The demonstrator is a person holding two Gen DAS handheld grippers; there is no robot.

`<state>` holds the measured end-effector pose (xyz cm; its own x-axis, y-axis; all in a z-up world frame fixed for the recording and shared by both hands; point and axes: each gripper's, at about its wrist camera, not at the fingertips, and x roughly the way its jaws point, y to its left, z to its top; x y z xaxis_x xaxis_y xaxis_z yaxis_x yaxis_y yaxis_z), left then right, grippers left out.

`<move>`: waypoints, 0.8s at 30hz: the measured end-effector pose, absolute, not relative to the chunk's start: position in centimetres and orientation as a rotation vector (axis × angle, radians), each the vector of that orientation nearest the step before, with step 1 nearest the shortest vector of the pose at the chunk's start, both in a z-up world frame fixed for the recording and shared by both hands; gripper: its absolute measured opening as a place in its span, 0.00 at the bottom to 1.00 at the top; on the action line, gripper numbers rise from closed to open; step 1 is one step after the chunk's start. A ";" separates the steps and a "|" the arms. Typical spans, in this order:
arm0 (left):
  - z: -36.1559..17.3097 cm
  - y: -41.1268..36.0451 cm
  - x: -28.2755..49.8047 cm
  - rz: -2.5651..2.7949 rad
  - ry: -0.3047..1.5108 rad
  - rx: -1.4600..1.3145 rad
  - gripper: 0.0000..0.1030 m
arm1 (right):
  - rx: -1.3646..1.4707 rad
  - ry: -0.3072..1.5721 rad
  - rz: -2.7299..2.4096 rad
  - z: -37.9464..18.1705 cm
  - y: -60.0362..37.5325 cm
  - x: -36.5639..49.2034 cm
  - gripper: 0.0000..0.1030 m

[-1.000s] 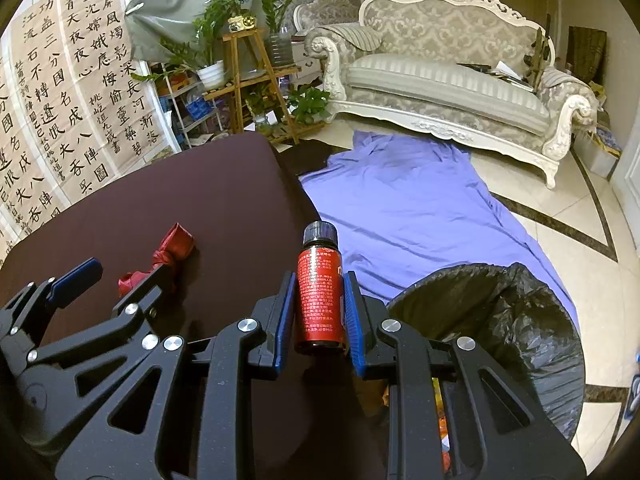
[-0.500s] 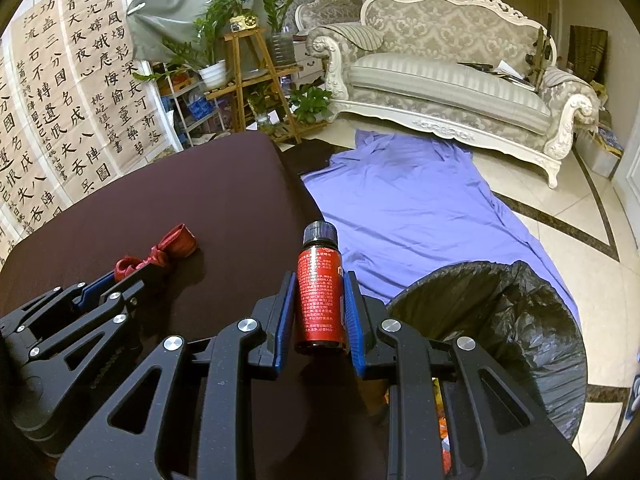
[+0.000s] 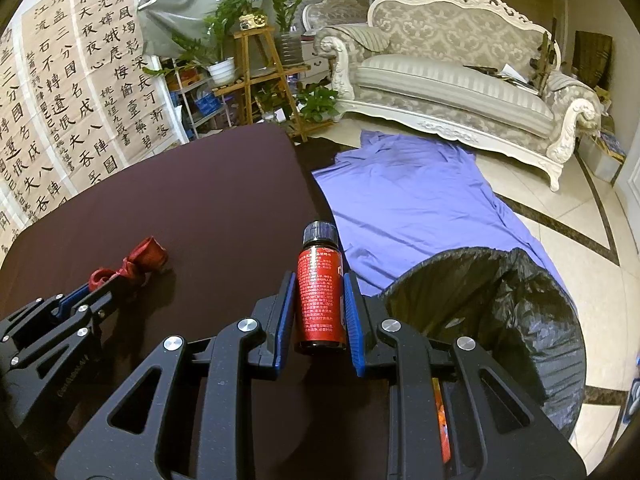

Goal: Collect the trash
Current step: 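Carry the red can and red cloth over the bin and open both tools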

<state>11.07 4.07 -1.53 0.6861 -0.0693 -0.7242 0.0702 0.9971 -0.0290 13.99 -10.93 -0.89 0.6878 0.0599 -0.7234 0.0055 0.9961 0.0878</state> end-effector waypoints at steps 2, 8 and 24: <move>-1.4 4.2 10.6 -0.074 0.805 0.005 0.21 | 0.079 0.811 0.035 -0.9 -10.6 13.1 0.23; -1.3 4.6 9.0 -0.068 0.795 0.000 0.21 | 0.068 0.806 0.043 -0.7 -10.1 11.2 0.23; 0.3 3.5 4.9 -0.099 0.729 0.013 0.21 | 0.052 0.766 0.041 0.1 -12.1 5.6 0.23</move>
<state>4.92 3.55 0.26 0.7412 -0.0853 -0.6659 0.0947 0.9953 -0.0221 5.62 -12.12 0.09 0.7201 0.0557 -0.6916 -0.0176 0.9979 0.0621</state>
